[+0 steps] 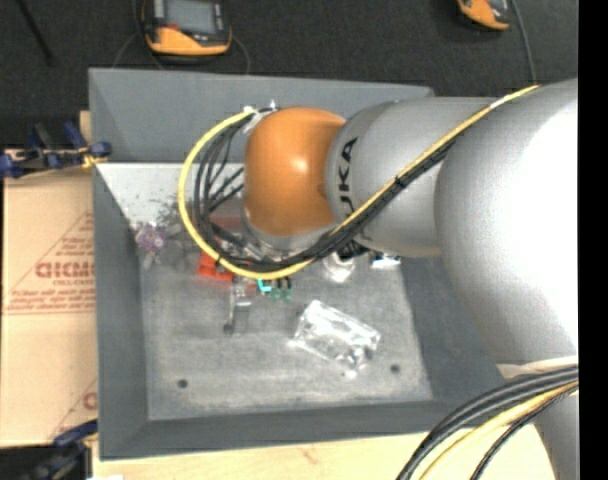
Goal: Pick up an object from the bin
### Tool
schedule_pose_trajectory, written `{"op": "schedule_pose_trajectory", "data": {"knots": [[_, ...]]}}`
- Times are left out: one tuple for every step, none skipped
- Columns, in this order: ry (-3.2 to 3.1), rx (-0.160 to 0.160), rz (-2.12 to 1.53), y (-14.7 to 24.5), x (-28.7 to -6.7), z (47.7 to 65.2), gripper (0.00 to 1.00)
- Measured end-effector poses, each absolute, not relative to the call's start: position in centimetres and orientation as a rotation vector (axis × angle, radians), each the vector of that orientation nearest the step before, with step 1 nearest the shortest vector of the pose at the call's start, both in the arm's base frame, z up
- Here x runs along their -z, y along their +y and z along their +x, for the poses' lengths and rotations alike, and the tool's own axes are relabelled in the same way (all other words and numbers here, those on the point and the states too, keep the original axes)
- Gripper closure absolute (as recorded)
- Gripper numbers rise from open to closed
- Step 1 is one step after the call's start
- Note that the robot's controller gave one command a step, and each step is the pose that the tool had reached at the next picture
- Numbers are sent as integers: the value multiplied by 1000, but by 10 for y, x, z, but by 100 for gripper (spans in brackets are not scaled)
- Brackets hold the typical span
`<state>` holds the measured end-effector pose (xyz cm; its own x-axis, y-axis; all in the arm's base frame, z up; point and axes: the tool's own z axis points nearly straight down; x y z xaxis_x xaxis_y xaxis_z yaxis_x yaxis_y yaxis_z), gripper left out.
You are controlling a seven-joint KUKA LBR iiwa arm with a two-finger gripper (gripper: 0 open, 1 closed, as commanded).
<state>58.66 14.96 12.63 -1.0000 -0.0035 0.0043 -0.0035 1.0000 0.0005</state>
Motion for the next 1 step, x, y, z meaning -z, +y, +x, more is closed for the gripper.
{"op": "schedule_pose_trajectory", "data": {"knots": [[-3114,2,-408,138,-71,646,0]]}}
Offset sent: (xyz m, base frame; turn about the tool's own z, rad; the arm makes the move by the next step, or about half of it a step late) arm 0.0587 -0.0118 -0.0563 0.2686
